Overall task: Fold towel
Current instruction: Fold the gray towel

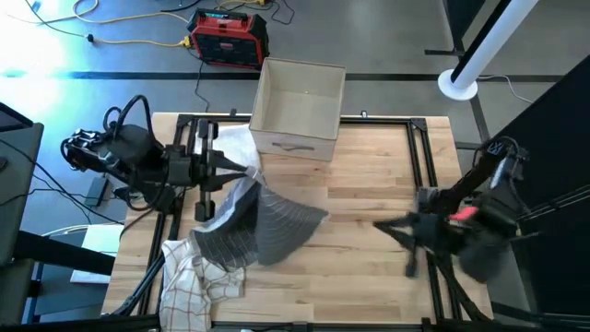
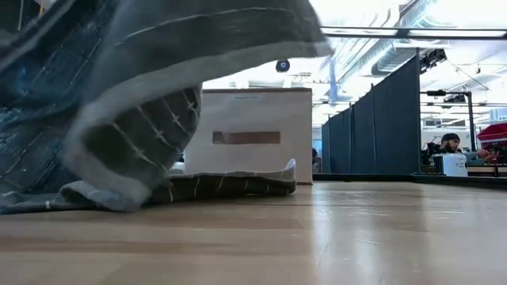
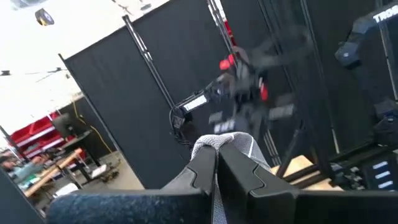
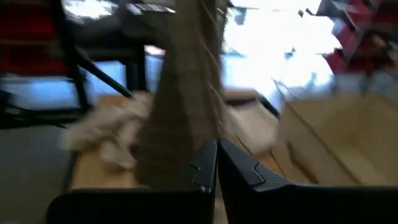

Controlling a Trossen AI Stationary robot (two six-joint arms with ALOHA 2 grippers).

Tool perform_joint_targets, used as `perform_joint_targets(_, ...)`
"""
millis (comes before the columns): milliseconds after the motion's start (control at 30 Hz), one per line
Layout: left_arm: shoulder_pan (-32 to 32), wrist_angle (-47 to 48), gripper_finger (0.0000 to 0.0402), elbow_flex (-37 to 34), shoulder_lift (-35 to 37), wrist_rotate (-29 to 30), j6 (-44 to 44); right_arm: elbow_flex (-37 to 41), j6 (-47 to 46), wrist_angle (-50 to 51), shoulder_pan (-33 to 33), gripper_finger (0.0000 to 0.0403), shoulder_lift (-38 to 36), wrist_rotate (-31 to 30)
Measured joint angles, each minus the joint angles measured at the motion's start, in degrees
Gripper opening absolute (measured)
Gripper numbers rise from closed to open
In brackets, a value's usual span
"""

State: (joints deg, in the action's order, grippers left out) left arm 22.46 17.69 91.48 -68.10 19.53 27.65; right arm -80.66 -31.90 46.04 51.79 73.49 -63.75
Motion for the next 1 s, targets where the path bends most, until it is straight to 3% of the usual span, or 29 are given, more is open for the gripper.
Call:
perform_joint_targets(133, 0.00, 0.96, 0.0000, 0.00, 0.23, 0.02, -0.44, 12.58, -8.53, -0.86, -4.66, 0.0000, -1.77, 2.97)
perform_joint_targets(267, 0.00, 1.55, 0.0000, 0.00, 0.21, 0.00, -0.81, 23.43, -7.64, -10.79, -10.26, 0.0001, -1.80, 8.20)
perform_joint_targets(400, -0.46, 3.03, 0.0000, 0.00, 0.18, 0.37, -2.38, 33.33, 2.62, -33.95, -17.84, 0.0018, -1.80, 24.71)
perform_joint_targets(533, -0.48, 4.20, 0.0000, 0.00, 0.18, 0.33, -5.52, 41.72, 13.11, -56.83, -25.04, 0.0069, -0.41, 39.71)
perform_joint_targets(633, -0.48, 6.39, 0.0000, 0.00, 0.18, -0.81, -8.65, 45.08, 17.16, -67.37, -29.82, 0.0122, 0.80, 45.95)
perform_joint_targets(833, -0.46, 9.01, 0.0000, 0.00, 0.18, -1.53, -12.60, 44.95, 24.26, -73.54, -37.11, 0.0228, 7.07, 57.74)
perform_joint_targets(1000, -0.46, 8.99, 0.0000, 0.00, 0.18, -1.53, -12.90, 42.62, 29.64, -79.86, -41.15, 0.0273, 15.14, 67.47)
